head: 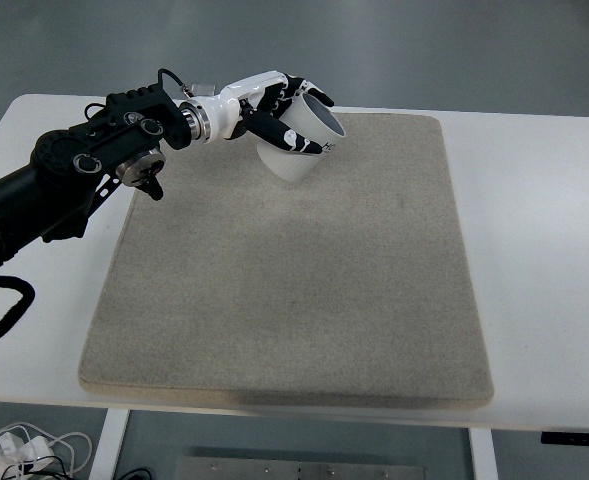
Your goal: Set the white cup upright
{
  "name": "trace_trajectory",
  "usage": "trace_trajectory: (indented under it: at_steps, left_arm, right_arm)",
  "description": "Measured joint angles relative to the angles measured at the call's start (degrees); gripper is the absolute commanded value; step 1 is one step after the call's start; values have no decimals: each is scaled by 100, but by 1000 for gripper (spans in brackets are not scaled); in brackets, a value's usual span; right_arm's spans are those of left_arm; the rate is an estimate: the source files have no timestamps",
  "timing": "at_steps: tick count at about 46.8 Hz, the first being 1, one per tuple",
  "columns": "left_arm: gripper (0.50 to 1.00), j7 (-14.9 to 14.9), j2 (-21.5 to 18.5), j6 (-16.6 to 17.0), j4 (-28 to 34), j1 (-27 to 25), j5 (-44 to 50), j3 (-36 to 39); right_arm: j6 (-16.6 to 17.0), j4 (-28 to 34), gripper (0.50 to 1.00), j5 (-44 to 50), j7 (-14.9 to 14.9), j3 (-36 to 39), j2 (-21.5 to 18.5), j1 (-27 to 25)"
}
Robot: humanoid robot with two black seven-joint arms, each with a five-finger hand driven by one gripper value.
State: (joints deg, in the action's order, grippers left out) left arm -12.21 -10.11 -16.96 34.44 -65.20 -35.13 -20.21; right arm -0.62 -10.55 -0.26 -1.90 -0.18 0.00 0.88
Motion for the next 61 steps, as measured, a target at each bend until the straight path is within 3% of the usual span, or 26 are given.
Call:
trace_trajectory:
  at_steps: [11, 20, 37, 61]
  left_arm:
    - [500, -1039, 37, 0, -55, 530, 62, -531]
    - [500, -2214, 177, 11, -416, 827, 211, -596]
    - [500, -2280, 386, 13, -856, 1190, 512, -598]
    - [514, -2280, 583, 567, -969, 1212, 477, -601]
  right_arm:
    - [0, 0, 952, 0, 2, 0, 0, 0]
    - [0, 0, 952, 0, 3, 0, 0, 0]
    - [0, 0, 952, 0, 1, 0, 0, 1]
    - [0, 0, 952, 0, 0, 0, 0, 0]
